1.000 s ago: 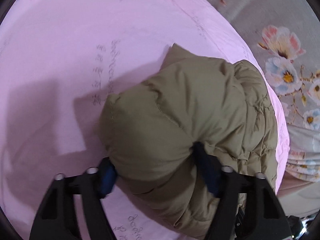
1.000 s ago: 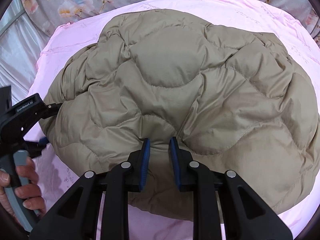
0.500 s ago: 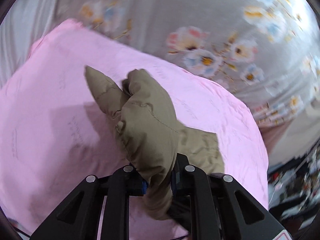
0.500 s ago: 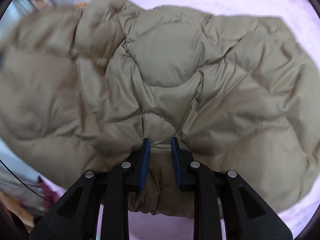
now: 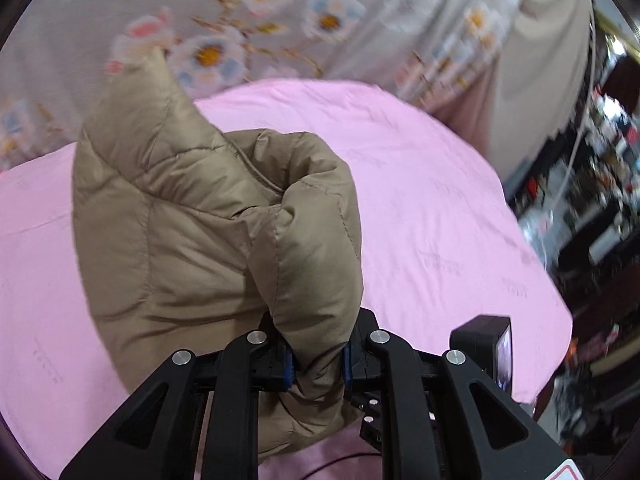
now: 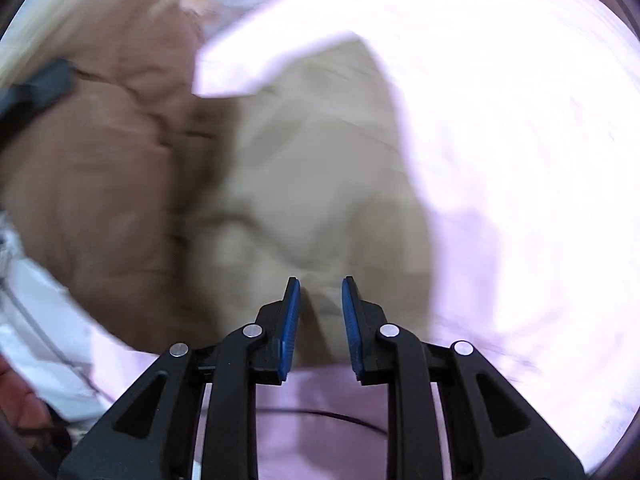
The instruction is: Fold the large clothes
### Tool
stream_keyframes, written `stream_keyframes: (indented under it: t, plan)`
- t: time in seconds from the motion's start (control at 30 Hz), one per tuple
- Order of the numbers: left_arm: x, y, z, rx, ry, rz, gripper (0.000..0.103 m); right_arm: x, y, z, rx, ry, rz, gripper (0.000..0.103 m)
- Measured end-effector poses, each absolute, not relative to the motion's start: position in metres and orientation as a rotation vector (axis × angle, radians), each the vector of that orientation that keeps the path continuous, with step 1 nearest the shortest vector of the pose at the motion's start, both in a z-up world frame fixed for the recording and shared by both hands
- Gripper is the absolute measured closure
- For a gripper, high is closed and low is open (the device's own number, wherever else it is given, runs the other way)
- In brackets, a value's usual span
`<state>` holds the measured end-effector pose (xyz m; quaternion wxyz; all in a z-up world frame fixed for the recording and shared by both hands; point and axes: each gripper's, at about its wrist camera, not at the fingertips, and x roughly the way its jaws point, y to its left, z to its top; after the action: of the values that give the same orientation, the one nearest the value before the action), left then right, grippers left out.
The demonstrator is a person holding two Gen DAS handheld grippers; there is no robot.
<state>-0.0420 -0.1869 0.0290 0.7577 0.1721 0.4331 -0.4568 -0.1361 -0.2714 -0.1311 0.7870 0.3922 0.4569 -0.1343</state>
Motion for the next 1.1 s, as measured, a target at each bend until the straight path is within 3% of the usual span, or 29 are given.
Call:
stream_keyframes:
  t: [0.3, 0.47, 0.63, 0.73, 0.8, 0.9, 1.1]
  plan:
    - [-0.082, -0.235, -0.067, 0.554, 1.103, -1.032, 0.090, -0.223, -0.310, -0.082, 0.698, 0.877, -0.525, 0.081]
    - [-0.092, -0.246, -0.097, 0.623, 1.141, -1.012, 0.088, -0.215, -0.306, -0.063, 0.623, 0.857, -0.553, 0.081]
    - [-0.092, -0.225, -0.054, 0.532, 1.138, -1.023, 0.083, -0.211, -0.308, -0.029, 0.621, 0.748, -0.489, 0.081]
    - [-0.084, -0.201, -0.014, 0.450, 1.099, -1.036, 0.076, -0.197, -0.297, -0.001, 0.562, 0.696, -0.434, 0.071]
    - [-0.077, -0.178, 0.014, 0.373, 1.070, -1.034, 0.052, -0.189, -0.288, 0.013, 0.521, 0.676, -0.400, 0.065]
    - [-0.058, -0.144, 0.046, 0.305, 1.000, -0.966, 0.049, -0.172, -0.278, 0.033, 0.502, 0.648, -0.342, 0.059]
    - [0.034, -0.109, 0.075, 0.179, 0.930, -0.725, 0.049, -0.133, -0.260, 0.022, 0.440, 0.713, -0.288, 0.059]
